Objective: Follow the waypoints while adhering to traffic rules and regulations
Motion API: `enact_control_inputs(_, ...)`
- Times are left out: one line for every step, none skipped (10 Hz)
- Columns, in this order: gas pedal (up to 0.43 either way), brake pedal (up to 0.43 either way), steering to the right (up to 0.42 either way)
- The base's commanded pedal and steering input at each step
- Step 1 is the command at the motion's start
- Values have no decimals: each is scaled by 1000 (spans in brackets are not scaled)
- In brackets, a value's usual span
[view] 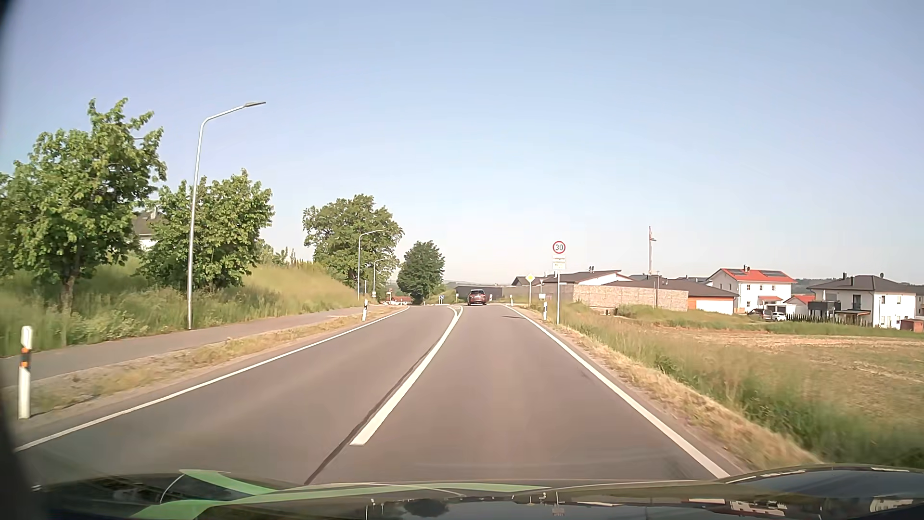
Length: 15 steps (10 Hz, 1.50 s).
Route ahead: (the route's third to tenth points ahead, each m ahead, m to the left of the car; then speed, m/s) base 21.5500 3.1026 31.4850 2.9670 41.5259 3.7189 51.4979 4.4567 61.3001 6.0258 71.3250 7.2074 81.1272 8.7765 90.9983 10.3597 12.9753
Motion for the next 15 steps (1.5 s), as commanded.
enact_control_inputs(0, 0, -3)
enact_control_inputs(47, 0, -3)
enact_control_inputs(79, 0, -3)
enact_control_inputs(79, 0, -3)
enact_control_inputs(87, 0, -3)
enact_control_inputs(87, 0, -3)
enact_control_inputs(98, 0, -3)
enact_control_inputs(98, 0, -3)
enact_control_inputs(98, 0, -3)
enact_control_inputs(98, 0, -3)
enact_control_inputs(98, 0, -3)
enact_control_inputs(98, 0, -3)
enact_control_inputs(98, 0, -3)
enact_control_inputs(98, 0, -3)
enact_control_inputs(98, 0, -3)
